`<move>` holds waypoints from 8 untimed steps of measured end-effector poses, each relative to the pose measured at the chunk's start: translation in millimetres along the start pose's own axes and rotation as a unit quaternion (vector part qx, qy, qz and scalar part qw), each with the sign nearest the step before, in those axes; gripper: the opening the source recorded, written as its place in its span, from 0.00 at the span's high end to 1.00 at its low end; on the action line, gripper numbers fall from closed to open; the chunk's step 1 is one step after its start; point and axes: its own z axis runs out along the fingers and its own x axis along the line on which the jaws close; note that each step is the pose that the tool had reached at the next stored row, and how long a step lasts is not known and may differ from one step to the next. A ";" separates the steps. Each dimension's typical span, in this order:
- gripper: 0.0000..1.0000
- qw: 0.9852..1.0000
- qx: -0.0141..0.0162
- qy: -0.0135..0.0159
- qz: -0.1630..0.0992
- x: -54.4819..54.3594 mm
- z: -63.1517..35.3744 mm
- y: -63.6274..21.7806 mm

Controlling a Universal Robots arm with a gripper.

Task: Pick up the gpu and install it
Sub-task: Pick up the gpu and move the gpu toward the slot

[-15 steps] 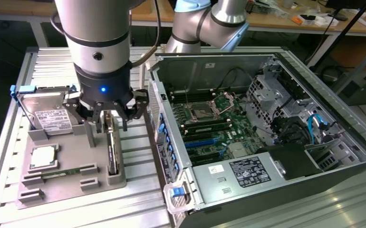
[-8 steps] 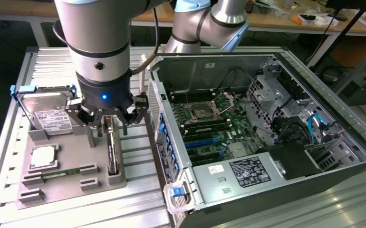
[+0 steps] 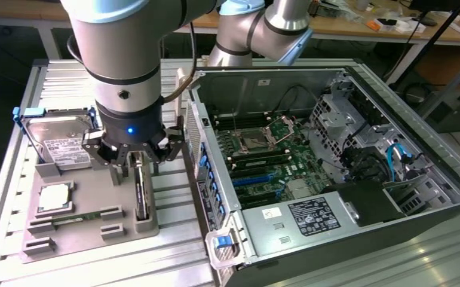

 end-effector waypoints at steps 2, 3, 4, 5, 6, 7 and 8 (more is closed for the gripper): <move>0.46 1.000 0.000 0.000 0.000 0.7 2.6 -0.3; 0.46 1.000 0.000 0.000 0.000 0.9 3.9 -0.3; 0.46 1.000 0.000 0.000 0.000 1.2 5.3 -0.4; 0.46 1.000 0.000 0.000 0.000 1.4 6.7 -0.5; 0.46 1.000 0.000 0.000 0.000 1.5 9.1 -0.7; 0.46 1.000 0.000 0.000 0.000 1.8 11.8 -0.9; 0.46 1.000 0.000 0.000 0.000 2.0 14.3 -1.1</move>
